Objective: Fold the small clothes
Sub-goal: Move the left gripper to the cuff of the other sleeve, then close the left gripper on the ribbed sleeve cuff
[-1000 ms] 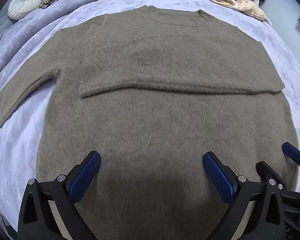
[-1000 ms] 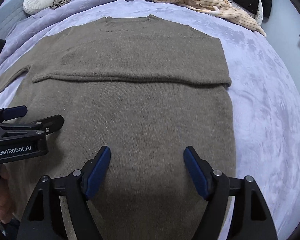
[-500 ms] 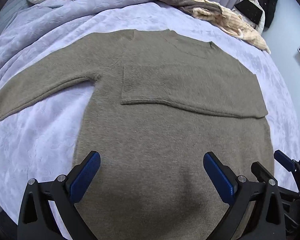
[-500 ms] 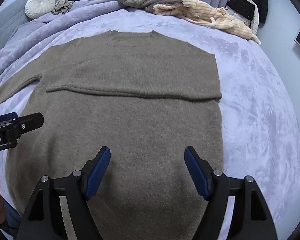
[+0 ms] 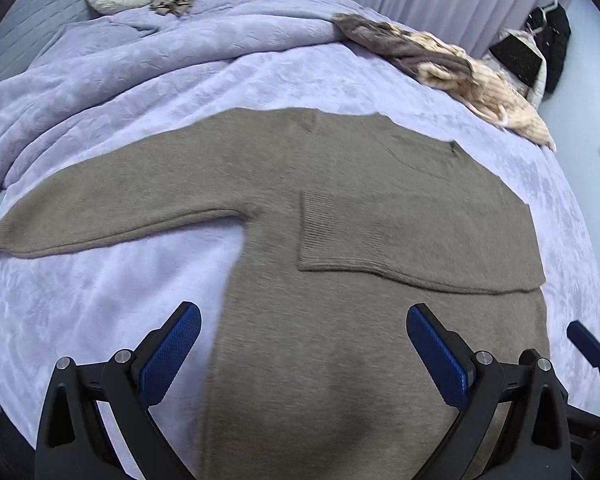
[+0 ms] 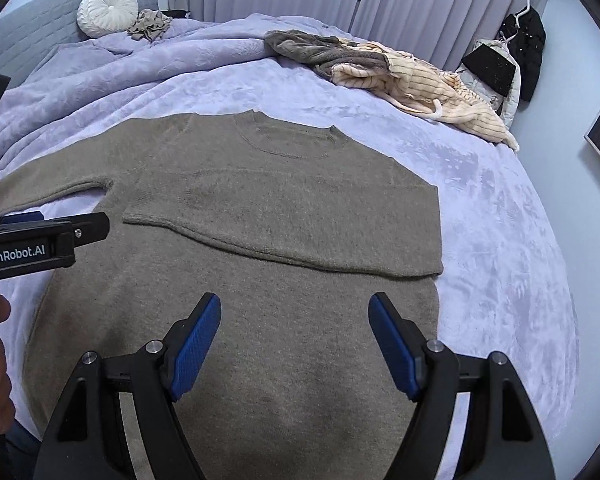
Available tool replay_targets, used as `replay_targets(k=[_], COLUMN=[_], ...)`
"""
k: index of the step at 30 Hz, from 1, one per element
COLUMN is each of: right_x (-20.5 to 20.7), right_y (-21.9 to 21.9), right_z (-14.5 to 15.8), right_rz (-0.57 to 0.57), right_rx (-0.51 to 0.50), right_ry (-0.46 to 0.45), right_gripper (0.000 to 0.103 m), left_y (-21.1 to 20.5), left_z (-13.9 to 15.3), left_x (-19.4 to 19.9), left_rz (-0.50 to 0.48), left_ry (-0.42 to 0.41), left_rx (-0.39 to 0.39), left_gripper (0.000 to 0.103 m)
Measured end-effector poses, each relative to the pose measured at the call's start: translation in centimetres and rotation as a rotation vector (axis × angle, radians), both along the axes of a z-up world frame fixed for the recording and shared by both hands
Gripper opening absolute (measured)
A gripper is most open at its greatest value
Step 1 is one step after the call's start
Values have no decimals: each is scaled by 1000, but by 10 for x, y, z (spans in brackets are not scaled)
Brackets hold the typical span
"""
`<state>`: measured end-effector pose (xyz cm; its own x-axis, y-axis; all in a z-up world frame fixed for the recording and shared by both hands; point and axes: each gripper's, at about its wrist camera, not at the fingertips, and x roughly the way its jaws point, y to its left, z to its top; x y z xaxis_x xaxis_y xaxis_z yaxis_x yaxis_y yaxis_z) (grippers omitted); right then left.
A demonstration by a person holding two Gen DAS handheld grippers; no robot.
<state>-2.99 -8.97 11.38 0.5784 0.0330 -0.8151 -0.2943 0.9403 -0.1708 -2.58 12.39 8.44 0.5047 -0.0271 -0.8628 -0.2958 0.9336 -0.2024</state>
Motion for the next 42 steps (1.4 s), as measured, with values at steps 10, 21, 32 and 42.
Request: replay_targets(k=[10, 21, 32, 42], right_x=[7, 17, 26, 37], right_y=[13, 28, 73, 113], right_z=[0, -17, -34, -47], right_rz=[9, 17, 77, 118], right_rx=[47, 29, -33, -84], right_ry=[-4, 45, 79, 109], right_gripper=[79, 79, 79, 79], left_y=[80, 266, 334, 352], left_z=[-9, -71, -105, -95], left_x=[-24, -82, -63, -61], left_rz=[166, 604, 634, 599], left_ry=[-36, -104, -129, -219], left_rx=[10, -290, -221, -228], left_gripper=[103, 103, 103, 38])
